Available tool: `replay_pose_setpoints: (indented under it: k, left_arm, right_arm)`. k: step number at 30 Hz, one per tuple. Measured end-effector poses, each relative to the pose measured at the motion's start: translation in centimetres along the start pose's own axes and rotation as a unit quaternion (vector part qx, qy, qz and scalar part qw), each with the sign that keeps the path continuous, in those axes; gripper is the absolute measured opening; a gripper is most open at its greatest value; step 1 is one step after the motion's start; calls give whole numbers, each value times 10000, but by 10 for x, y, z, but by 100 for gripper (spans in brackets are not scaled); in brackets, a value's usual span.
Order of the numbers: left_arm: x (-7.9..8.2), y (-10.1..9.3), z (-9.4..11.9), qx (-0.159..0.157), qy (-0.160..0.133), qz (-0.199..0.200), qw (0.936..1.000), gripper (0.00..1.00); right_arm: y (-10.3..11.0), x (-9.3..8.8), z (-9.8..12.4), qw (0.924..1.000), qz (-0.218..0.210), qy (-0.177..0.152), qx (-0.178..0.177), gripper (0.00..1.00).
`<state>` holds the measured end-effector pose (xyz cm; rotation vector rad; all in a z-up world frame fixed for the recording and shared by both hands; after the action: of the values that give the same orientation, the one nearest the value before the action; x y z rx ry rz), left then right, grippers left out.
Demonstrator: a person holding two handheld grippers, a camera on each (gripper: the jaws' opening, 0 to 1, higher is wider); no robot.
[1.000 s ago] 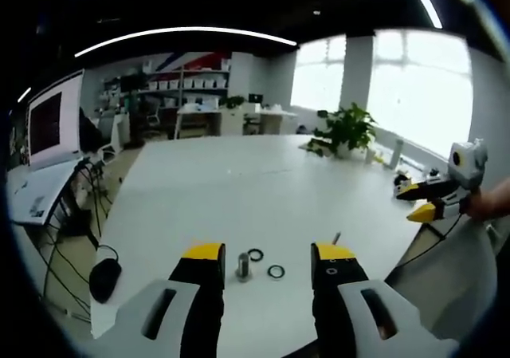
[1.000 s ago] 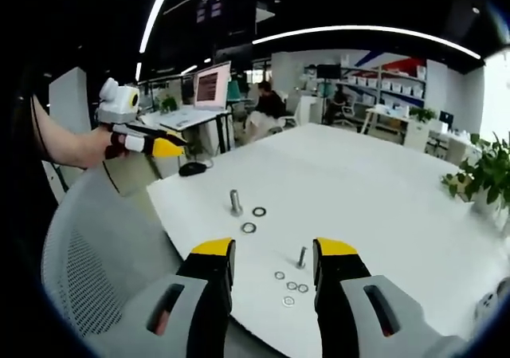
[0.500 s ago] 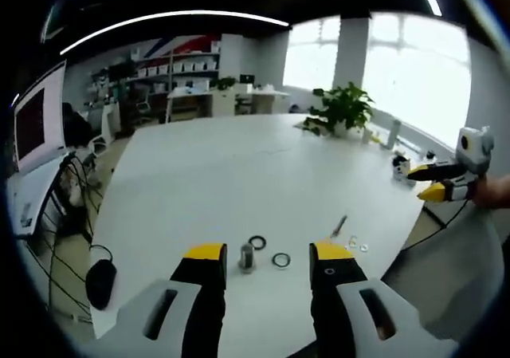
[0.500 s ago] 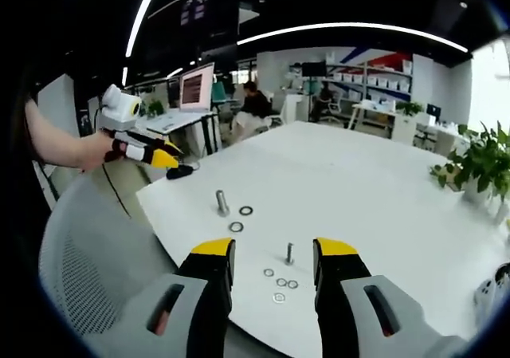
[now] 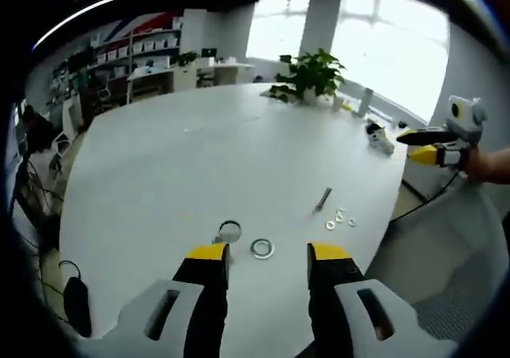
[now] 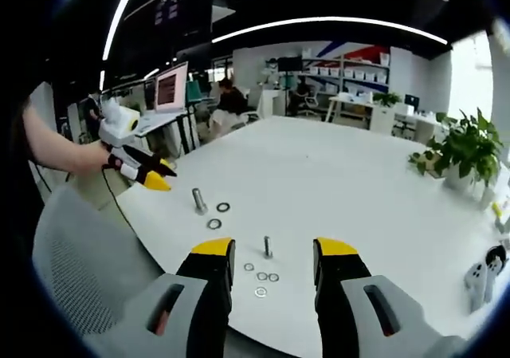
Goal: Place the washer onto the threaded stud by aligning its center hole with the stud, sliding it down to the base, and recovering from edge contact or off-axis alignment until the washer reaches the visible bottom stop.
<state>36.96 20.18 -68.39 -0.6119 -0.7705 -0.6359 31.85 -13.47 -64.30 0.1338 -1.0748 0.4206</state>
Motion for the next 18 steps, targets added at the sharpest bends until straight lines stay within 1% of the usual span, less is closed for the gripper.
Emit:
replay_pose_setpoints:
  k: [4,7,9,12,14,16,17,18]
  left_arm:
    - [1,-3,-6,-139,51,-112,9998,36]
    - [-1,-7,-8,-146,143,-186,9996,35]
    - [-2,-10,-11,-113,250,-237,9993,35]
    - [-2,-13,-20,-88,510,-384,9979,35]
    - [-1,-12,-27,-95,584,-398,9975,35]
    - [-1,-10,-37,-108,719,-372,9967,35]
    - [-3,-9,-43,-145,895,-352,9953,35]
    - [-4,-10,-46,-179,991,-344,9943,35]
  right_arm:
    - [0,1,1,10000,53,-19,0,42]
    - [0,1,2,9999,-63,-80,52,42]
    - [0,0,2,9998,-153,-32,120,42]
    - [-1,-4,-1,9995,-212,84,197,42]
    - [-1,-5,-1,9993,-259,124,226,42]
    - [2,-6,0,9994,-158,146,257,42]
    - [3,-6,0,9993,-164,152,302,42]
    - [3,-6,0,9991,-192,161,331,42]
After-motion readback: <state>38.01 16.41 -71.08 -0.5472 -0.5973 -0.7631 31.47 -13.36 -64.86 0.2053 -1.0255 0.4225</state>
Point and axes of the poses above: the point that each gripper's makers call its tool centre point, and the gripper's own axes: z roughly backward along the fingers, y roughly to its left, x roughly out of its top, the point moved 9 cm from there along z, roughly backward along the fingers, and after that the axes turned 10 degrees about -x, right-handed, at the moved point
